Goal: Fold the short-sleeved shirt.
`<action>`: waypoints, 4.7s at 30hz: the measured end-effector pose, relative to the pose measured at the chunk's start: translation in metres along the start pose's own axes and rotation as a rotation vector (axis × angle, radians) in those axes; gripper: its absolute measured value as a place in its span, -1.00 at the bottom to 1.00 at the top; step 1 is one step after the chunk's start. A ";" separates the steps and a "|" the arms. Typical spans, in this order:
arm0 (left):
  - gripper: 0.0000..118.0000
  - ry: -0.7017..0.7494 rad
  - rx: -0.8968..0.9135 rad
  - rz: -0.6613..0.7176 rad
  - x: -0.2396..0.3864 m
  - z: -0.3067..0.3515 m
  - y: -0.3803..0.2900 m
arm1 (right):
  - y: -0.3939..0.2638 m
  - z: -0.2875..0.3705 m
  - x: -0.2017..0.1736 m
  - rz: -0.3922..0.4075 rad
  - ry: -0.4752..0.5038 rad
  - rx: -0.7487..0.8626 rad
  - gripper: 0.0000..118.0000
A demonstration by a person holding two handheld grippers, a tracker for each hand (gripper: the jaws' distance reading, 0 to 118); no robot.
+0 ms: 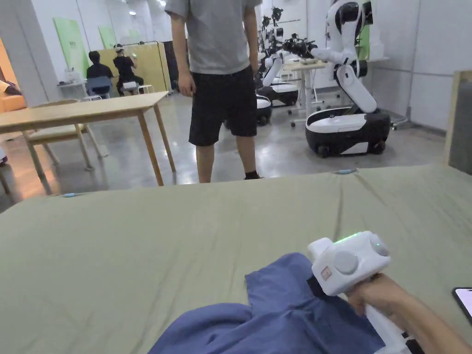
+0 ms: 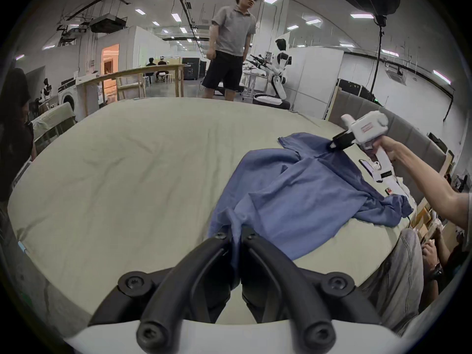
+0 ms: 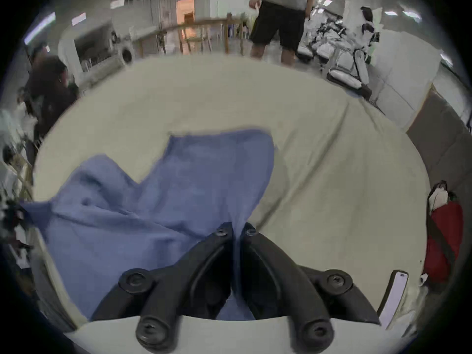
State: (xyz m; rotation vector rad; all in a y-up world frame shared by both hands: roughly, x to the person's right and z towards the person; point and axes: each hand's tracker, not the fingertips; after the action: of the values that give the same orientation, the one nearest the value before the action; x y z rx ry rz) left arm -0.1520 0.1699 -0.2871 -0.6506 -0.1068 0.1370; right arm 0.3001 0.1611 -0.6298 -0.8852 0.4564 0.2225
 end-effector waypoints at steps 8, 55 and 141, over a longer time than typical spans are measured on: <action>-0.93 -0.011 0.164 0.016 0.004 -0.015 0.087 | 0.048 0.172 -0.005 -0.001 0.032 0.442 -0.90; -0.94 0.108 0.357 0.033 -0.007 -0.132 0.400 | 0.187 0.236 0.077 -0.296 -0.361 0.707 -0.90; -0.90 0.002 -0.065 0.016 -0.055 -0.004 -0.063 | -0.300 0.310 -0.092 -0.318 -0.053 0.291 -0.99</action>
State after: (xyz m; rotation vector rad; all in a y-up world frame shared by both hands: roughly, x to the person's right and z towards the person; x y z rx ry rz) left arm -0.1993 0.1090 -0.2545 -0.7166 -0.1044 0.1492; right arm 0.4206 0.2186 -0.2092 -0.6529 0.2833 -0.1105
